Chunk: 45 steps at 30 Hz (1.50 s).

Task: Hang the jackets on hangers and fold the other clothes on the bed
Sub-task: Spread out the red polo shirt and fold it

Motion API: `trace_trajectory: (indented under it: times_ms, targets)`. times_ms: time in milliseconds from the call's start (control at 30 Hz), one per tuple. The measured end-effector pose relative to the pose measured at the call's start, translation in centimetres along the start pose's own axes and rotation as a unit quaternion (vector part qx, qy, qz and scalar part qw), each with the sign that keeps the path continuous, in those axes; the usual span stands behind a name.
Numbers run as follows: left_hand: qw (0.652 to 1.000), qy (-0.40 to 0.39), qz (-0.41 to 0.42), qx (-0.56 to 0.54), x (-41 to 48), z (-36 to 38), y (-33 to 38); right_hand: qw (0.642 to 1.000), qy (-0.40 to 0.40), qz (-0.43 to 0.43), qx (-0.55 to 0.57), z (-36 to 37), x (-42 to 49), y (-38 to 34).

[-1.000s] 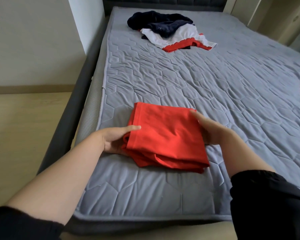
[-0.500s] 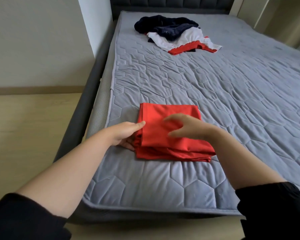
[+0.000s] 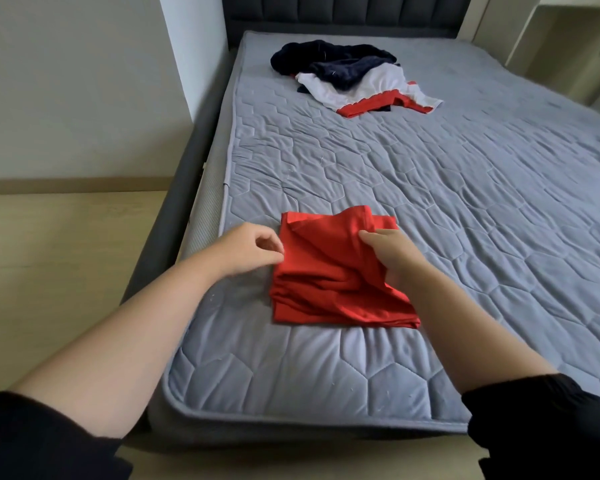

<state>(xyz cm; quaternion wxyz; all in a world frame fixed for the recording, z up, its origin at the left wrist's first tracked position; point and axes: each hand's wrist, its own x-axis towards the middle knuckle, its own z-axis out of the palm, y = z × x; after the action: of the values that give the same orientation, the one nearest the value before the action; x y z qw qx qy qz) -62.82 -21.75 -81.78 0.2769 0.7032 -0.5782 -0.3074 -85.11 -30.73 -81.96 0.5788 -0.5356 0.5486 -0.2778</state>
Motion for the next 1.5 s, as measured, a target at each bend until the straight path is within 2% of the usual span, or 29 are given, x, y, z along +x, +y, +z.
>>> trace_trajectory:
  times_ms: [100, 200, 300, 367, 433, 500, 567, 633, 733, 800, 833, 867, 900, 933, 967, 1000, 1033, 1067, 1133, 1167, 1200, 1233, 1267, 1300, 1333, 1367, 1400, 1433, 1500]
  targets:
    - [0.985, -0.035, 0.1, 0.139, 0.1, 1.5, 0.8, 0.997, 0.021, 0.031, 0.075, -0.1, 0.4, 0.2]
    - [0.952, 0.009, 0.138, 0.273, 0.6, 3.5, 1.1, 0.995, 0.004, 0.004, 0.096, -0.5, 0.4, 0.3]
    - [0.95, 0.112, 0.128, 0.262, 0.6, 4.0, 0.9, 0.985, -0.121, -0.096, -0.071, -1.0, -0.6, 0.4]
    - [0.955, 0.171, 0.127, 0.206, 0.6, 3.9, 0.8, 0.934, -0.2, -0.155, -0.251, -0.9, -1.3, 0.6]
    - [0.956, 0.185, 0.148, 0.173, 0.3, 3.7, 1.1, 0.881, -0.186, -0.21, -0.381, -0.1, -1.2, 1.2]
    - [0.936, 0.197, 0.219, 0.195, -0.3, 3.7, 1.5, 0.857, -0.102, -0.279, -0.421, 0.4, -0.9, 1.6]
    - [0.889, 0.247, 0.31, 0.228, -1.0, 3.8, 2.2, 0.872, -0.04, -0.298, -0.385, 0.3, -0.5, 1.6]
    - [0.836, 0.274, 0.403, 0.252, -1.7, 3.9, 2.4, 0.916, -0.019, -0.25, -0.313, -0.2, 0.0, 1.5]
    - [0.801, 0.166, 0.473, 0.328, -2.9, 5.3, 1.8, 0.951, -0.014, -0.179, -0.253, -0.5, 0.1, 1.3]
    - [0.81, 0.059, 0.448, 0.374, -3.8, 6.7, 1.0, 0.952, -0.013, -0.173, -0.251, -0.3, 0.0, 1.3]
    - [0.83, 0.032, 0.421, 0.363, -3.8, 6.9, 0.6, 0.952, -0.022, -0.179, -0.247, -0.3, -0.1, 1.2]
    - [0.874, 0.023, 0.379, 0.302, -3.6, 6.7, 0.5, 0.947, -0.044, -0.192, -0.255, -0.4, -0.4, 1.1]
    - [0.933, 0.041, 0.312, 0.176, -3.4, 6.0, 0.8, 0.936, -0.082, -0.206, -0.272, -0.5, -0.6, 0.8]
    - [0.97, 0.09, 0.225, 0.004, -2.9, 5.1, 1.1, 0.925, -0.132, -0.209, -0.288, -0.8, -0.9, 0.6]
    - [0.965, 0.166, 0.14, -0.149, -2.2, 4.1, 1.1, 0.916, -0.179, -0.204, -0.296, -1.0, -1.2, 0.3]
    - [0.939, 0.241, 0.069, -0.236, -1.6, 2.9, 1.1, 0.907, -0.212, -0.2, -0.305, -1.1, -1.5, 0.3]
    - [0.92, 0.287, 0.011, -0.267, -1.0, 2.0, 0.7, 0.893, -0.231, -0.202, -0.329, -1.1, -1.8, 0.3]
    - [0.914, 0.293, -0.036, -0.277, -0.4, 1.5, 0.1, 0.87, -0.247, -0.211, -0.371, -0.9, -2.0, 0.4]
    - [0.926, 0.22, -0.128, -0.279, 0.6, 2.0, 0.0, 0.805, -0.304, -0.221, -0.46, -0.4, -2.6, 1.0]
    - [0.935, 0.183, -0.162, -0.256, 0.9, 2.9, 0.2, 0.78, -0.329, -0.215, -0.487, -0.4, -2.7, 1.4]
    - [0.95, 0.173, -0.166, -0.202, 1.1, 3.8, 0.4, 0.777, -0.34, -0.209, -0.487, -0.4, -2.8, 1.6]
    - [0.965, 0.192, -0.129, -0.123, 1.3, 4.8, 0.6, 0.8, -0.34, -0.201, -0.451, -0.5, -3.0, 1.6]
    - [0.973, 0.219, -0.053, -0.043, 1.5, 5.8, 0.8, 0.846, -0.314, -0.197, -0.383, -0.7, -3.0, 1.4]
    - [0.97, 0.235, 0.039, 0.036, 1.4, 6.5, 1.2, 0.899, -0.25, -0.197, -0.3, -0.9, -3.0, 1.4]
    - [0.958, 0.23, 0.12, 0.122, 1.3, 7.0, 1.5, 0.934, -0.157, -0.207, -0.247, -1.3, -2.6, 1.5]
    - [0.939, 0.192, 0.177, 0.222, 1.2, 7.2, 1.5, 0.936, -0.058, -0.229, -0.259, -1.7, -2.1, 1.8]
    - [0.915, 0.137, 0.211, 0.317, 1.1, 7.4, 1.1, 0.91, 0.008, -0.247, -0.333, -2.3, -1.6, 2.3]
    - [0.89, 0.079, 0.224, 0.389, 0.8, 7.7, 0.2, 0.872, 0.015, -0.24, -0.426, -3.0, -1.1, 3.3]
    - [0.889, -0.003, 0.2, 0.411, 0.2, 7.7, -2.5, 0.824, -0.056, -0.156, -0.542, -4.3, -0.5, 5.7]
